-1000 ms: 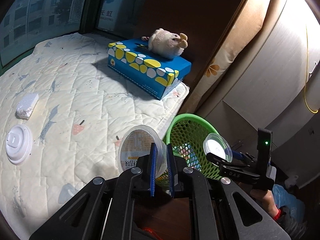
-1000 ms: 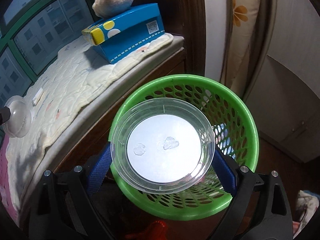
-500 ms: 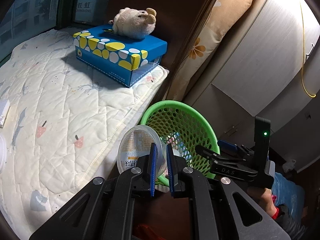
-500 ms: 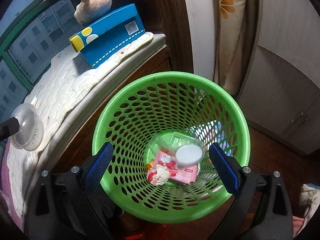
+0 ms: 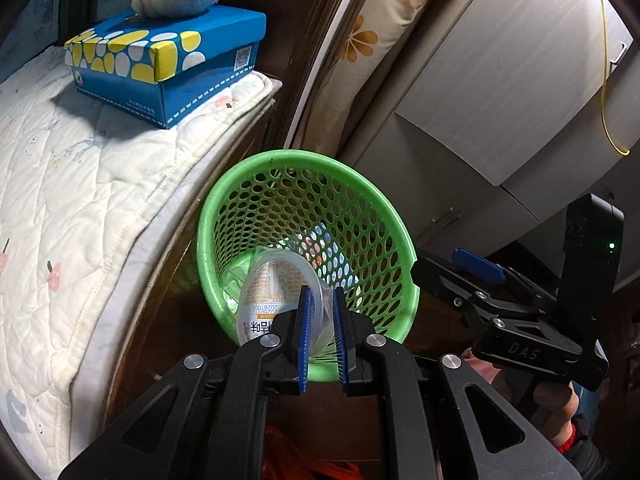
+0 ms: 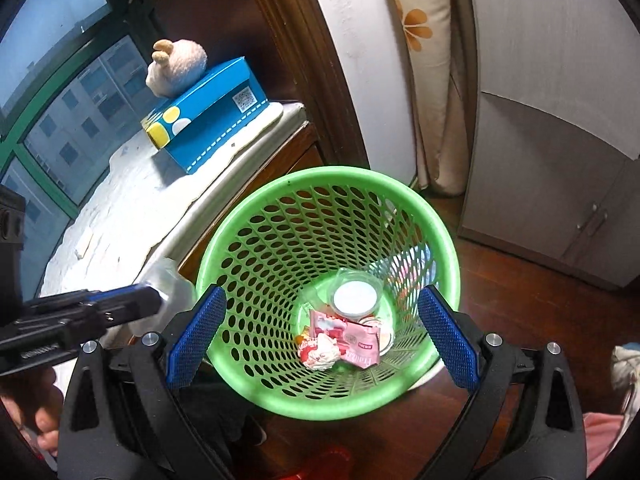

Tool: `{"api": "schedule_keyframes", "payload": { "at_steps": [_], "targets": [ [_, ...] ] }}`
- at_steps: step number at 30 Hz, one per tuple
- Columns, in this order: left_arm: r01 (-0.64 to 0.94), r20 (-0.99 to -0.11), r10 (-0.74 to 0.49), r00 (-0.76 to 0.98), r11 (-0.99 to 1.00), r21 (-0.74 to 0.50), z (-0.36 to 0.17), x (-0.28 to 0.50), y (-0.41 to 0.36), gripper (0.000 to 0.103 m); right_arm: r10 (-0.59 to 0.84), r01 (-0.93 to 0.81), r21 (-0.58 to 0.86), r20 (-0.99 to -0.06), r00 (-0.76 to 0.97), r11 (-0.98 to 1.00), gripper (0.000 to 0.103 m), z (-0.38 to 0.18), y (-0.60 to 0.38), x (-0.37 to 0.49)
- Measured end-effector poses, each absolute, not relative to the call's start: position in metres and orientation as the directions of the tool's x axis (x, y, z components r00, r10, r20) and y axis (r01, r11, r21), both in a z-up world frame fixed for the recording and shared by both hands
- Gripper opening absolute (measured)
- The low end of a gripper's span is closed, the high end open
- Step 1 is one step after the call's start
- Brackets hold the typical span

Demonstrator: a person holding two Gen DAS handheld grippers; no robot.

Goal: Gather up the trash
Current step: 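Carry cup and dish over the green basket and open both tools, then move both open tools back over the mat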

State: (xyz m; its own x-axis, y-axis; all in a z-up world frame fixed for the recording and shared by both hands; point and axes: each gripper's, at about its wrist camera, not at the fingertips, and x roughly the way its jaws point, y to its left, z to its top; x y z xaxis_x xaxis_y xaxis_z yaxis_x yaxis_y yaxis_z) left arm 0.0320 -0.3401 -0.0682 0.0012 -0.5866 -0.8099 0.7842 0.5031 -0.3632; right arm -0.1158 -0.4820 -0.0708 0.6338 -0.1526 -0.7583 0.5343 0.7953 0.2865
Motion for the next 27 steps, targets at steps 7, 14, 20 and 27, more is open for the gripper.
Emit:
{"api": "schedule_keyframes", "payload": {
  "at_steps": [7, 14, 20, 27],
  "targets": [
    [0.774, -0.805, -0.592, -0.035, 0.494, -0.397, -0.077, 0.028, -0.348, 0.041, -0.151, 0.547, 0.306, -0.755, 0.638, 0.779, 0.096, -0.070, -0.487, -0.126],
    [0.761, -0.797, -0.604, -0.007, 0.514, -0.396, -0.071, 0.033, -0.328, 0.042, -0.142, 0.536, 0.319, -0.746, 0.650, 0.782, 0.096, -0.065, -0.481, -0.128],
    [0.728, -0.797, -0.597, 0.090, 0.585, -0.356, -0.058, 0.047, -0.289, 0.049, -0.119, 0.486, 0.310, -0.734, 0.668, 0.817, 0.096, -0.054, -0.461, -0.115],
    [0.644, -0.791, -0.568, 0.226, 0.697, -0.316, -0.045, 0.072, -0.229, 0.063, -0.065, 0.390, 0.288, -0.727, 0.683, 0.875, 0.096, -0.040, -0.425, -0.086]
  ]
}}
